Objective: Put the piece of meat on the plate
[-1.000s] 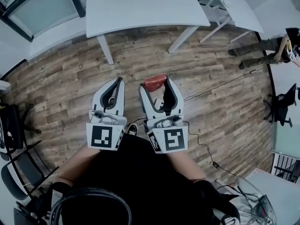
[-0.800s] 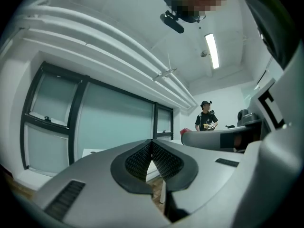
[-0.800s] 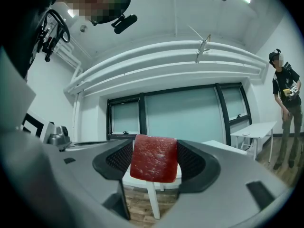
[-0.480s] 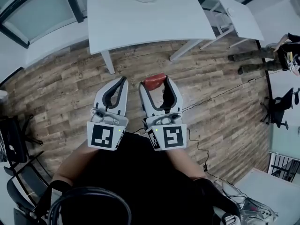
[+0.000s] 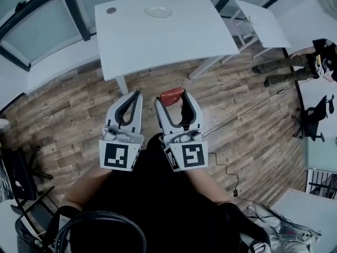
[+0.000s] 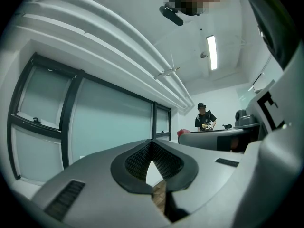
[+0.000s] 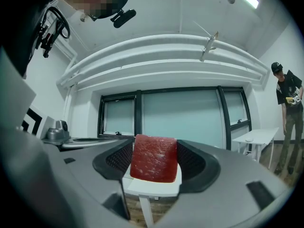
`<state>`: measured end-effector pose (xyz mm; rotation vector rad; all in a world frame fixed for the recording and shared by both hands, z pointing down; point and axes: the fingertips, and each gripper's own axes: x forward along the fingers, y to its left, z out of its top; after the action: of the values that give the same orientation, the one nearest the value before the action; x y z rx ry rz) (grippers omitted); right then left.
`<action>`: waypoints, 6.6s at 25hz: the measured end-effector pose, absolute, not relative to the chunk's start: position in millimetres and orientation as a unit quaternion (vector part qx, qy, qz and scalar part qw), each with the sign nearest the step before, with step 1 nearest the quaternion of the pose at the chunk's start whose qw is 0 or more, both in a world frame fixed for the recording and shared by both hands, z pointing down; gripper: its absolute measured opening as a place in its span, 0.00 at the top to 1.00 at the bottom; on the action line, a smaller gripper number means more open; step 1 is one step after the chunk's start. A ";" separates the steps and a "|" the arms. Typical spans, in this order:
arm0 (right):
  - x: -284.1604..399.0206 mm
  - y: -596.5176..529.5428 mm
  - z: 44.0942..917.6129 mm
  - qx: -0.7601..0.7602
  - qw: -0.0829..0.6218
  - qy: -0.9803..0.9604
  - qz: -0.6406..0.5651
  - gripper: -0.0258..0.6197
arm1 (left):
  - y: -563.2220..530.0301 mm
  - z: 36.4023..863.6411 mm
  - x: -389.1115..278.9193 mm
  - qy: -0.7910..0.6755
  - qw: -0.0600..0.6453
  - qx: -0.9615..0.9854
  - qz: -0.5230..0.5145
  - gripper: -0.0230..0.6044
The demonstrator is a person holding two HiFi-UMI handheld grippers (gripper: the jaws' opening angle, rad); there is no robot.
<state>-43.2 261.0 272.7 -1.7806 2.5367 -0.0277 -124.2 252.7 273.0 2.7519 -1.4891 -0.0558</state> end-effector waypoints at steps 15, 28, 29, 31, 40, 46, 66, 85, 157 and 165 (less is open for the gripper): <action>-6.7 191.5 277.6 -0.568 0.030 0.822 -0.020 0.51 | 180.1 274.6 -94.6 -0.496 -0.002 0.868 -0.003 0.96; 77.2 81.1 281.0 -0.554 0.046 0.830 -0.031 0.51 | 73.7 283.1 -1.1 -0.496 -0.015 0.868 0.024 0.96; 81.9 76.4 279.9 -0.551 0.049 0.833 -0.031 0.51 | 69.5 282.5 4.0 -0.498 -0.018 0.867 0.026 0.96; 89.7 69.0 278.5 -0.544 0.052 0.837 -0.029 0.51 | 62.6 281.2 12.4 -0.504 -0.021 0.863 0.026 0.96; 103.1 51.3 273.5 -0.523 0.059 0.850 -0.032 0.51 | 47.4 275.3 25.4 -0.525 -0.027 0.850 0.035 0.96; 103.2 45.5 278.4 -0.525 0.058 0.849 -0.039 0.51 | 41.4 280.1 20.2 -0.530 -0.022 0.847 0.040 0.96; 87.8 -46.3 295.4 -0.539 0.012 0.841 -0.055 0.51 | -57.3 302.9 13.0 -0.508 0.030 0.860 0.044 0.96; 40.8 -159.2 317.1 -0.541 -0.048 0.837 -0.070 0.51 | -165.4 320.2 -23.9 -0.487 0.073 0.870 0.027 0.96; 16.6 -337.6 516.5 -0.454 -0.221 0.840 -0.199 0.51 | -327.1 503.7 -34.1 -0.536 0.183 0.806 0.173 0.96; 8.9 -339.4 526.5 -0.446 -0.240 0.838 -0.202 0.51 | -330.3 512.4 -38.9 -0.537 0.191 0.803 0.170 0.96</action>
<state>8.9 -339.4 526.5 -1.6670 3.1311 -0.7534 -38.9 -330.3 512.4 2.2565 -1.5094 0.4772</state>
